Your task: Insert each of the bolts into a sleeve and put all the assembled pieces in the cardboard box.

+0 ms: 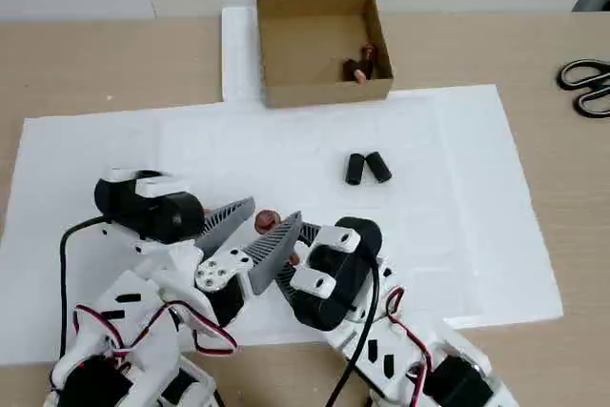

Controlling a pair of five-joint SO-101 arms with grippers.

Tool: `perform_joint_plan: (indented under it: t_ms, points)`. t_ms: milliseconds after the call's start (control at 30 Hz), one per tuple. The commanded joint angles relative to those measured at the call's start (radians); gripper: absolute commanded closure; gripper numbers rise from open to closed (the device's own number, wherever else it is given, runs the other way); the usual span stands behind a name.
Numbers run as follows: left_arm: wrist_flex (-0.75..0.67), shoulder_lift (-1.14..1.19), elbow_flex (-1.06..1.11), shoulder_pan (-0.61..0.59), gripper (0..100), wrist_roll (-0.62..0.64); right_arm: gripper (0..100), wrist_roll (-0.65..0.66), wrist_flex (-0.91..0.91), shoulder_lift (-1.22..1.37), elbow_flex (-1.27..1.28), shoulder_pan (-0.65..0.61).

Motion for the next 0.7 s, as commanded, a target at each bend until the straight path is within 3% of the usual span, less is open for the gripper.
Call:
perform_joint_plan:
  t_ms: [0, 367, 667]
  points:
    - [-0.071, 0.017, -0.038, -0.046, 80, -0.009, 99.5, 0.006, -0.03, -0.012, 0.008, 0.007]
    - [-0.127, 0.456, -0.34, -0.269, 80, 0.066, 99.5, -0.028, -0.039, 0.038, 0.051, 0.122]
    - [-0.186, 0.758, -0.499, -0.344, 80, 0.098, 99.5, -0.19, -0.142, 0.455, -0.081, 0.317]
